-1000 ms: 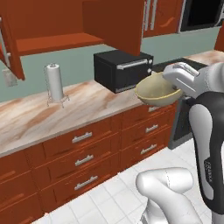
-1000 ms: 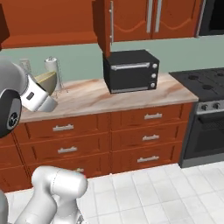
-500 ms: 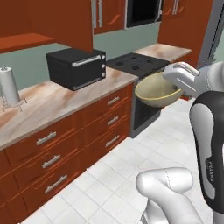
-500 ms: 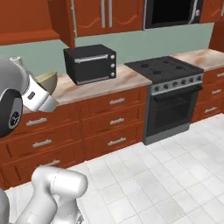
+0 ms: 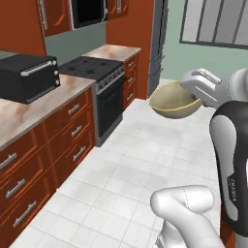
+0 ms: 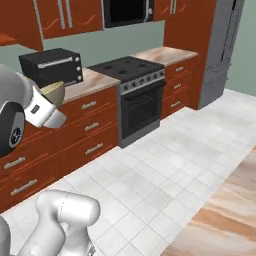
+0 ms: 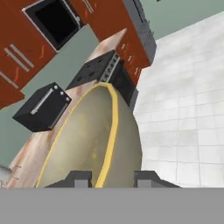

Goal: Take the smaller bowl and place it next to the appetizer plate on the dining counter , and place the larger bowl next to the plate with cooked food.

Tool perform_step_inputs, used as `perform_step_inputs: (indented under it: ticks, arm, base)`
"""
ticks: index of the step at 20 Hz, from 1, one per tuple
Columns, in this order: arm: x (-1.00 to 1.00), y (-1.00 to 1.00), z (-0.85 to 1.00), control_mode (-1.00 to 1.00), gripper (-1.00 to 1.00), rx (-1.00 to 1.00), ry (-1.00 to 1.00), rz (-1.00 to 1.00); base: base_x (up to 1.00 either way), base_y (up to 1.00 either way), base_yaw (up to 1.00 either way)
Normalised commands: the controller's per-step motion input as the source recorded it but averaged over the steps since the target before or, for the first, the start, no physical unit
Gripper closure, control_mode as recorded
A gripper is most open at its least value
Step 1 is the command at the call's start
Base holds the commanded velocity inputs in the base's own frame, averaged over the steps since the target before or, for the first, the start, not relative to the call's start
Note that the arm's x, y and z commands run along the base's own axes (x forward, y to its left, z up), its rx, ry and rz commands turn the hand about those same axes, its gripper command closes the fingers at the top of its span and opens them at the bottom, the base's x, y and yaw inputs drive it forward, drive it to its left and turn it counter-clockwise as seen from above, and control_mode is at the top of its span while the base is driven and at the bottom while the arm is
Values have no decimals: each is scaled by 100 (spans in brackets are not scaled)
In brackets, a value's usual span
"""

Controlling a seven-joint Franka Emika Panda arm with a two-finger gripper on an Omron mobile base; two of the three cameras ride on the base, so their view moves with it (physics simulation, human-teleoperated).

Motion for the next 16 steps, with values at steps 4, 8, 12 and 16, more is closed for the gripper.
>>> perform_step_inputs:
  ticks: [4,8,12,16]
  arm:
    - [0,0,0,100,100,0,0,0]
    - [0,0,0,100,100,0,0,0]
    - [0,0,0,100,100,0,0,0]
    - [0,0,0,100,100,0,0,0]
  base:
    - [-59,14,-54]
    - [-58,22,-54]
    - [-86,21,-48]
    - [-89,12,-42]
